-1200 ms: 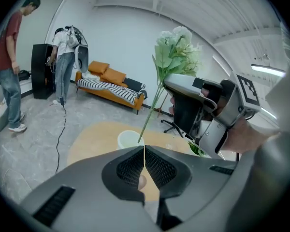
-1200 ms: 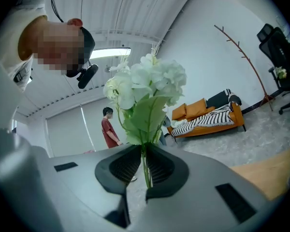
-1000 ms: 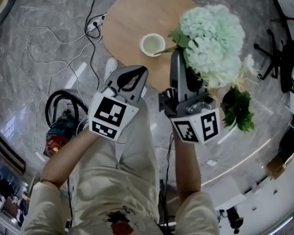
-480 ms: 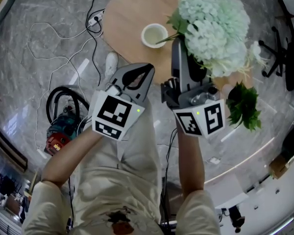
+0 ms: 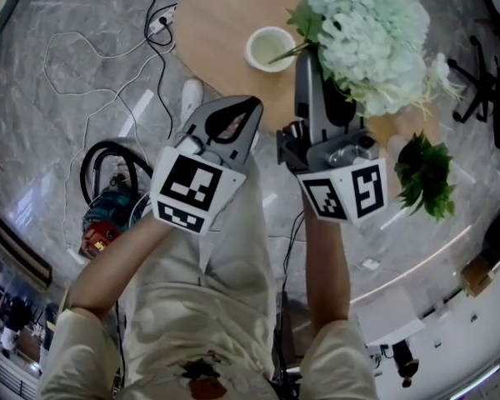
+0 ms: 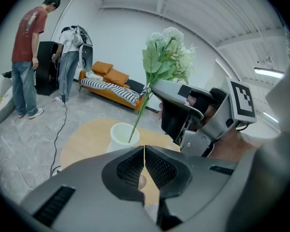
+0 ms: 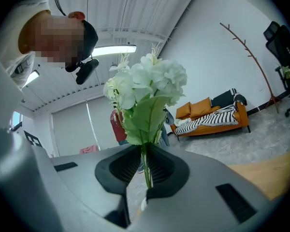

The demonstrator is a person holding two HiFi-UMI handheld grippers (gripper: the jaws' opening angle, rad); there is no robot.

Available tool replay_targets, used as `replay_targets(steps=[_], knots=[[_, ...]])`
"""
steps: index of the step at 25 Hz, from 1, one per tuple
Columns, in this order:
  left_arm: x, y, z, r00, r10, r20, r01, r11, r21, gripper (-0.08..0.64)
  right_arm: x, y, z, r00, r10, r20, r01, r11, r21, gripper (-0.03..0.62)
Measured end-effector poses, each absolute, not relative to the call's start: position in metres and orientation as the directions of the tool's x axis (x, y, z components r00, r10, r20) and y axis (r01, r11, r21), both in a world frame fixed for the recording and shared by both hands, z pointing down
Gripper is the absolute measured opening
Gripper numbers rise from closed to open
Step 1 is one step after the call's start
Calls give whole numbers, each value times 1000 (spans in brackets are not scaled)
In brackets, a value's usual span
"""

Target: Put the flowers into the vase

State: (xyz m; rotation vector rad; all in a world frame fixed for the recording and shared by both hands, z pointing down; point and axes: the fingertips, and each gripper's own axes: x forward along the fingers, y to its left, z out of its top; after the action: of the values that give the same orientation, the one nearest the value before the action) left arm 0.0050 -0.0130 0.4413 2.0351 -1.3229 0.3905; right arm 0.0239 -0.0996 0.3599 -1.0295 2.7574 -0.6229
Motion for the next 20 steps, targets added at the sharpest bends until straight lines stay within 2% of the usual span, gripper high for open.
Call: replay_targets(steps=[20], knots=[[-3, -13, 468, 449, -673, 588, -888, -261, 379, 15, 8, -86, 419, -791, -598, 129, -585, 676, -448, 37]])
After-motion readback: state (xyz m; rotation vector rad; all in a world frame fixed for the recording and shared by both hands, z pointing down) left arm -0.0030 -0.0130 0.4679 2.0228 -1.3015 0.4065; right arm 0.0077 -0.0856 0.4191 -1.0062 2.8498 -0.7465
